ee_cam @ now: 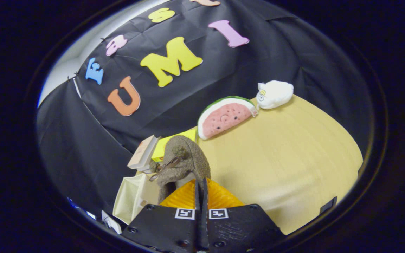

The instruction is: Open the storage box then place both shoes into the box .Put the left shoe in first, then the right shoe, with the right side of both shoes facing outward in a uniform manner.

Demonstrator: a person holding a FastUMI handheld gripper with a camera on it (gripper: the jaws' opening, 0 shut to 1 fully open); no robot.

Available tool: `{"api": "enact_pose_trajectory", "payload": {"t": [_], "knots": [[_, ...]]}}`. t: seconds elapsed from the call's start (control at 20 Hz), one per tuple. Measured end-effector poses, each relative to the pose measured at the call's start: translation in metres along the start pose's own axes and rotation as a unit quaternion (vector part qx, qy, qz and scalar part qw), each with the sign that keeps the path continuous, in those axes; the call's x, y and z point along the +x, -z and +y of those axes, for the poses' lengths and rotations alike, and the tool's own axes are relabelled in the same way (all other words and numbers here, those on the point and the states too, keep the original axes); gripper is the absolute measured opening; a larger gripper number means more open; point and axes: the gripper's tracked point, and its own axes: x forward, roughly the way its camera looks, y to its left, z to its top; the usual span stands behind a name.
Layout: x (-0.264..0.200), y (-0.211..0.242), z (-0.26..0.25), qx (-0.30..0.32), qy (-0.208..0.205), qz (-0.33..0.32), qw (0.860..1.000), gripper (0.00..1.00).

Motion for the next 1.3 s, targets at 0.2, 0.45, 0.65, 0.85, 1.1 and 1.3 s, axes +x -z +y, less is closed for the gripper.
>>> {"api": "enact_pose_trajectory", "payload": {"t": [0.2, 0.45, 0.65, 0.85, 1.1, 1.3], "knots": [[0.001, 0.012, 0.103, 0.019, -0.056, -0.011, 0.998, 0.0], [0.02, 0.058, 0.187, 0.012, -0.075, -0.001, 0.997, 0.0], [0.04, 0.091, 0.219, 0.006, -0.063, -0.013, 0.998, 0.0], [0.055, 0.12, 0.229, -0.005, -0.047, -0.027, 0.998, 0.0], [0.07, 0.141, 0.206, 0.005, -0.001, -0.054, 0.999, 0.0], [0.077, 0.153, 0.193, 0.012, 0.029, -0.041, 0.999, 0.0]]}}
